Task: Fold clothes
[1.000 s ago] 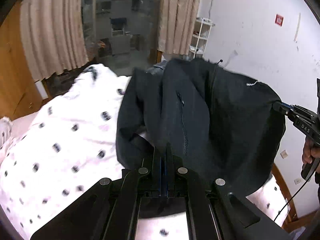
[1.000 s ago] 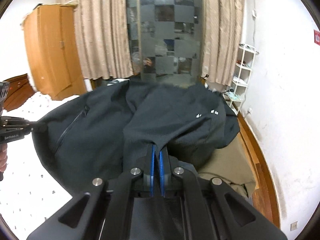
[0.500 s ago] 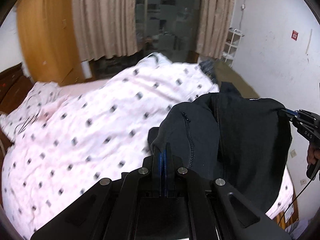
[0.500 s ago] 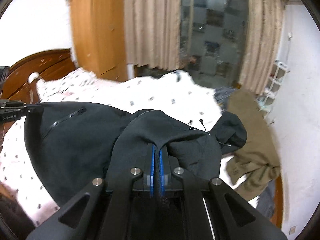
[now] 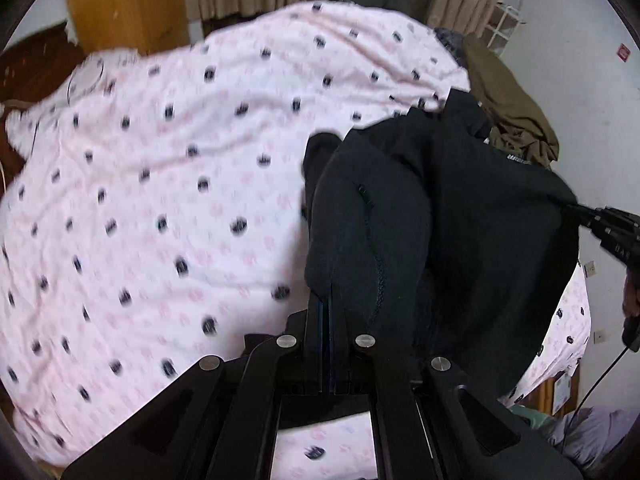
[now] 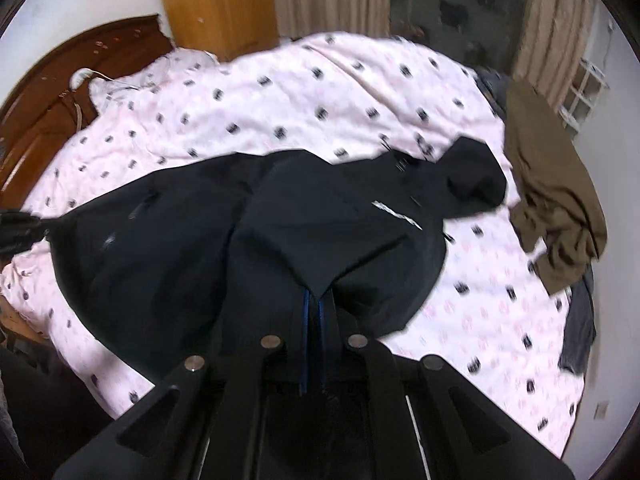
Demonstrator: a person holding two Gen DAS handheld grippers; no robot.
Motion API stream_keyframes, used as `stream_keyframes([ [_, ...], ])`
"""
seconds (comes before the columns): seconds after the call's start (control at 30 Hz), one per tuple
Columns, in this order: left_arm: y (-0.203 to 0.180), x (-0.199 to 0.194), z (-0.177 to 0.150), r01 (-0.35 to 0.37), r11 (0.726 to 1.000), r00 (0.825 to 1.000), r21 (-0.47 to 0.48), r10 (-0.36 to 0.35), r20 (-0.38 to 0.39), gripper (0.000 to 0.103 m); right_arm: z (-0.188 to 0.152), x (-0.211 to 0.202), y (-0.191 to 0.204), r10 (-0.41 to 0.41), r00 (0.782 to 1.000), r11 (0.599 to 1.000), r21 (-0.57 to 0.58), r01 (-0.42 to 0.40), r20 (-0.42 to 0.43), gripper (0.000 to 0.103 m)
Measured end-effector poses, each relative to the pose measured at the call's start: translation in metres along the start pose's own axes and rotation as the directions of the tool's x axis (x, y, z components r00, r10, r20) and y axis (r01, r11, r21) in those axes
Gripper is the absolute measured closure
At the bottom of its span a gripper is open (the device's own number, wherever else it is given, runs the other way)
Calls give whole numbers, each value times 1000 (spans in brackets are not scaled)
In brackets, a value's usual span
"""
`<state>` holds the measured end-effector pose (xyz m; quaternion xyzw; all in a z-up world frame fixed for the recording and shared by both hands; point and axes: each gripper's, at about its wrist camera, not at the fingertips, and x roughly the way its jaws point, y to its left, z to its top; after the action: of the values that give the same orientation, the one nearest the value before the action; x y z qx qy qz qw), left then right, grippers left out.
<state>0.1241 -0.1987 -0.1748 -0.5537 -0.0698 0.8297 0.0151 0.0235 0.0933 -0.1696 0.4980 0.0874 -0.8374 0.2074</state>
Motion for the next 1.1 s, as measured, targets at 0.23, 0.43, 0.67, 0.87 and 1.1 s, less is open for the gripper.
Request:
stream_keyframes([
  [0.23, -9, 54, -83, -27, 994, 988, -105, 11, -153, 102, -52, 38, -68, -45, 991, 997, 54, 52, -129, 98],
  [0.43, -26, 80, -107, -178, 979, 971, -95, 160, -179, 97, -104, 68, -104, -38, 989, 993, 105, 54, -146, 73],
  [0.67, -29, 83, -121, -281, 960, 955, 0, 279, -104, 70, -180, 61, -128, -26, 992, 982, 182, 48, -120, 47],
  [0.87, -20, 87, -155, -325, 944, 944, 58, 327, -39, 44, -277, 74, -130, 17, 981, 953, 300, 43, -194, 46],
  [1.1, 8, 111, -191, -328, 939, 943, 109, 332, -23, 42, -328, 92, -106, 21, 980, 941, 335, 47, -196, 45],
])
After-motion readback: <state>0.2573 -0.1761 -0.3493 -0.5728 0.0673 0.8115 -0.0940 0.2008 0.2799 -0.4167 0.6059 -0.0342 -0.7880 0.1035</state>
